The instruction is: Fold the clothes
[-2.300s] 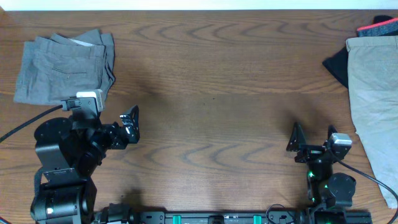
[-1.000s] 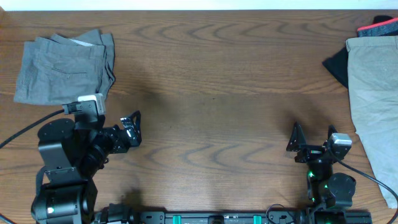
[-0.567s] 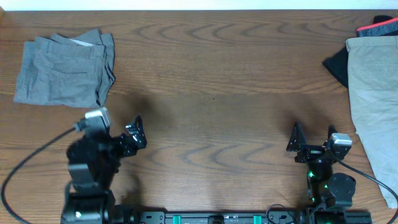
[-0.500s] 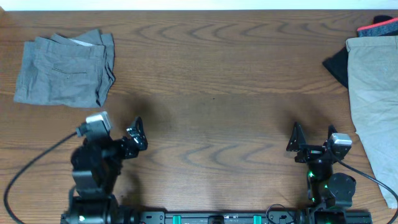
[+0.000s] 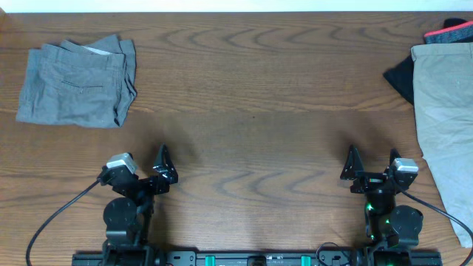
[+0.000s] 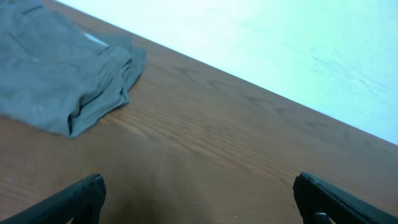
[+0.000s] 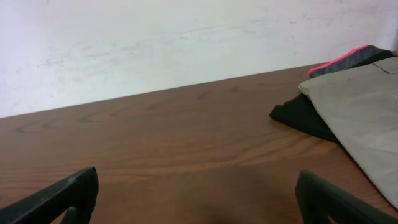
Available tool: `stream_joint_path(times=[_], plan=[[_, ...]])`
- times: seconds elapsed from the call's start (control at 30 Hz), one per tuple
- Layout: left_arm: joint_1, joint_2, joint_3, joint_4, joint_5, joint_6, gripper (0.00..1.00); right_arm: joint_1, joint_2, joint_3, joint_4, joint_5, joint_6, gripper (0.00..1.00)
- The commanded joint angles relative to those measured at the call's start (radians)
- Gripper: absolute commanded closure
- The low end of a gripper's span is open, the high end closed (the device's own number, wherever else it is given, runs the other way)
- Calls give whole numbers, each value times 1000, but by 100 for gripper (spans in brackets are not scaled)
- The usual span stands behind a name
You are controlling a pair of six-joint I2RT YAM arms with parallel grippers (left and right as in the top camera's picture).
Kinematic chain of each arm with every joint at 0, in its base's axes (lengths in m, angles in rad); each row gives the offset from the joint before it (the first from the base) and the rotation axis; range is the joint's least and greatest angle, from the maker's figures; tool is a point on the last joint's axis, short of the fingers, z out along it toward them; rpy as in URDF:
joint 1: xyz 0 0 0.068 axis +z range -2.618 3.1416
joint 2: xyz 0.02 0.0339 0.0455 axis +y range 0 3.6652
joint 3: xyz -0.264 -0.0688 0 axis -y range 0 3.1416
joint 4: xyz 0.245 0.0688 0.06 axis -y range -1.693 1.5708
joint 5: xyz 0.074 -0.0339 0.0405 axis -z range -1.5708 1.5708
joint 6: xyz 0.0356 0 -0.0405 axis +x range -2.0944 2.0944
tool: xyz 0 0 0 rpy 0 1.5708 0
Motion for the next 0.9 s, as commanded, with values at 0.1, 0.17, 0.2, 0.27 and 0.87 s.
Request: stream_joint_path(times=[0.1,0.17,0.2,0.27,0.87], plan=[[-4,-69,-65,24,-46,-38,2,-11,-7,-3,-3,7,-14,1],[-3,-90,-83,24,-47,-38,2,-11,-7,-3,-3,7,-14,1],[-2,-103,-90,16,-47,-37,2,-11,-7,-3,-3,7,-14,1],[-2,-113,-89,21,-48,-27,2,-11,-7,-3,-3,8,-14,1],[0,-113,-89,19,-19,113,2,-11,-7,-3,-3,8,-14,1]])
